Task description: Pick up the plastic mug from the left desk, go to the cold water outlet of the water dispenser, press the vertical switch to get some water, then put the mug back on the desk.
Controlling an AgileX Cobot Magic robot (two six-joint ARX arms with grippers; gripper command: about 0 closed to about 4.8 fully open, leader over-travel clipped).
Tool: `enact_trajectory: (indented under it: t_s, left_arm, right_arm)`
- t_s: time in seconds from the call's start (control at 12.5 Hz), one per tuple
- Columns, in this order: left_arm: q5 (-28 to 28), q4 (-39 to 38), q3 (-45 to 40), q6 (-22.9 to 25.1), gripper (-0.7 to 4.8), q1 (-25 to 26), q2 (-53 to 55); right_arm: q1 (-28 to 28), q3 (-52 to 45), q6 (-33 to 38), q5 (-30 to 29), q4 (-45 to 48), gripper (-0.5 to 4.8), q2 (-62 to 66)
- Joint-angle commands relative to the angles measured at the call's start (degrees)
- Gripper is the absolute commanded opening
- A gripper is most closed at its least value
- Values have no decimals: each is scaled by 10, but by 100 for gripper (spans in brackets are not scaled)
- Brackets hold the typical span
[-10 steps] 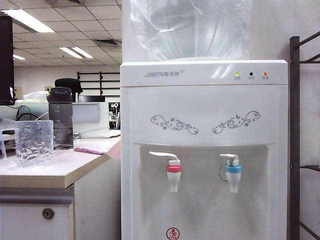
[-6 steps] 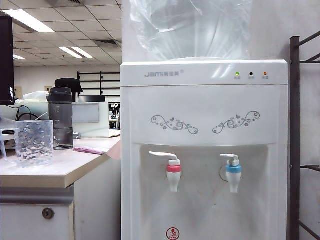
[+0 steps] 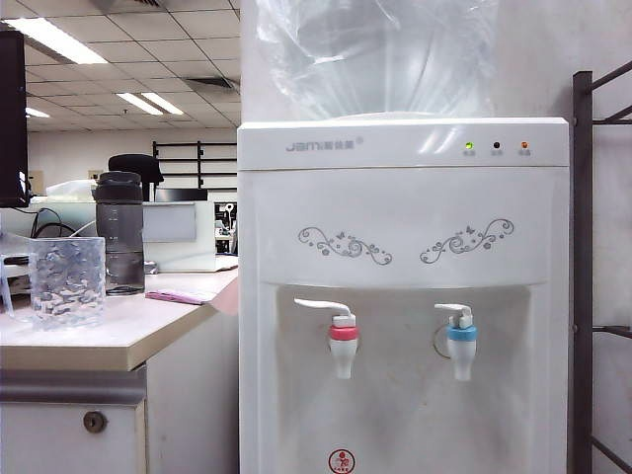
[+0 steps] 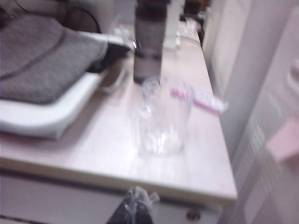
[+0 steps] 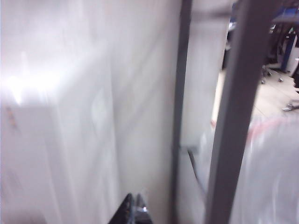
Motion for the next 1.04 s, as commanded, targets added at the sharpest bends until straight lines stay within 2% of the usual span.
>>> enact_trajectory:
  t_s: [0.08,0.16,0.24,0.32,0.4,0.48,0.56,0.64,0.88,0.96,1.04]
  left_arm:
    - [-23,27,30,-47,-6,0,0]
    - [-24,27,43,-48,-6,0,0]
    - [-37,30,90,-48,-6,0,22]
    - [-37,39,107,-48,-6,0,40]
    - [-37,56,134,-48,-6,0,86]
    - [-31,117,160,-84,-6,-7,203]
    - [-31,133,160,-85,-6,-10,218]
    - [-33,168,160,-85,-6,-32,283]
    - [-51,188,160,-85,-6,-64,337]
    - [-74,215,160,-85,-6,-73,370]
    - [-74,228,159,-85,-6,-73,384]
  right_arm:
    - [1,48,45,-1,-10,-1,0]
    - [1,75,45,-1,-20,-1,0]
    - [0,166,39,-2,-51,-1,42]
    - [1,195,39,-5,-63,-1,67]
    - [1,245,38,-39,-60,-1,125]
    - [2,303,38,-198,-39,-1,241]
    - [4,303,38,-214,-27,-2,251]
    - [48,303,38,-208,-1,-2,276]
    - [126,303,37,-180,2,-2,304]
    - [224,303,9,-135,2,-2,321]
    - [271,303,-8,-104,0,-2,324]
